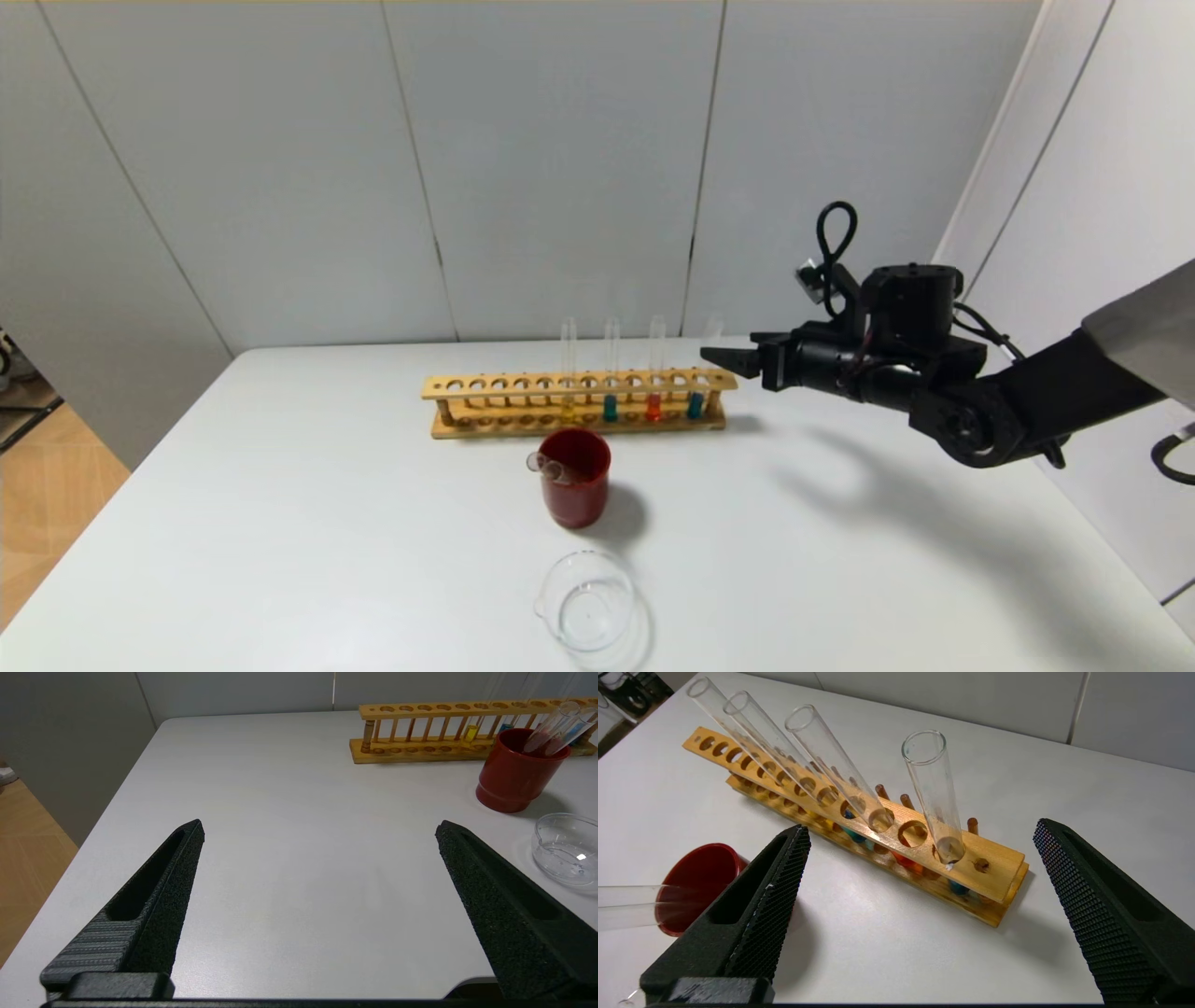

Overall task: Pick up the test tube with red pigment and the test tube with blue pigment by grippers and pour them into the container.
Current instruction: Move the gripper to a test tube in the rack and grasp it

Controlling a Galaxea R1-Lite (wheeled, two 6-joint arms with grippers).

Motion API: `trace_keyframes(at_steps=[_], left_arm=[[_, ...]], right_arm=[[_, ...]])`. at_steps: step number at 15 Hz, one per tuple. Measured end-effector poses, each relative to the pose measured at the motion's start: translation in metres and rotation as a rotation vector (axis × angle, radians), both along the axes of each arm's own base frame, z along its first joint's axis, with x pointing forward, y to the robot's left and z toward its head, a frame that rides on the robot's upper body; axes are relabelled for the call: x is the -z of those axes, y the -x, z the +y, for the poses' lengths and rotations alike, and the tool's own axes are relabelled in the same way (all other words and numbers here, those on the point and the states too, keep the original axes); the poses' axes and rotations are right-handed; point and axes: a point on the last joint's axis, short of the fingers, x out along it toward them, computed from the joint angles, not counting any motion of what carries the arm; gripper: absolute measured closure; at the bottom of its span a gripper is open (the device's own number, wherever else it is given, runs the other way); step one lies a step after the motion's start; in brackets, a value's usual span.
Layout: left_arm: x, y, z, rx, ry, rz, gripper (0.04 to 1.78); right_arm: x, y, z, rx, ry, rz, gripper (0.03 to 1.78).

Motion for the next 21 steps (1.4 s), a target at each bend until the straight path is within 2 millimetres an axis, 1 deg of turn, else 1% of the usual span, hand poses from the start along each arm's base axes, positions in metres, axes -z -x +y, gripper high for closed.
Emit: trace_keyframes(at_steps=[6, 8, 11, 13, 21], left_arm=[[0.0, 0.0, 0.0, 0.0, 0.0, 0.0, 0.07], [0.0, 0.0, 0.0, 0.0, 0.0, 0.0, 0.07], [0.0, 0.0, 0.0, 0.0, 0.0, 0.0, 0.07], [0.0, 0.0, 0.0, 0.0, 0.0, 0.0, 0.07], [0.0, 0.0, 0.0, 0.0, 0.0, 0.0, 0.07]], right_arm=[[0.009, -0.021, 0.011, -0.013, 0.003, -0.025, 0.06], [0.016, -0.028, 0.014, -0.029, 0.047, -0.057, 0.06], [0.028, -0.03, 0.015, -0.06, 0.155, -0.116, 0.06], [0.032, -0.03, 0.015, -0.064, 0.163, -0.109, 0.06], [0.03, -0.038, 0.022, -0.068, 0.154, -0.129, 0.06]])
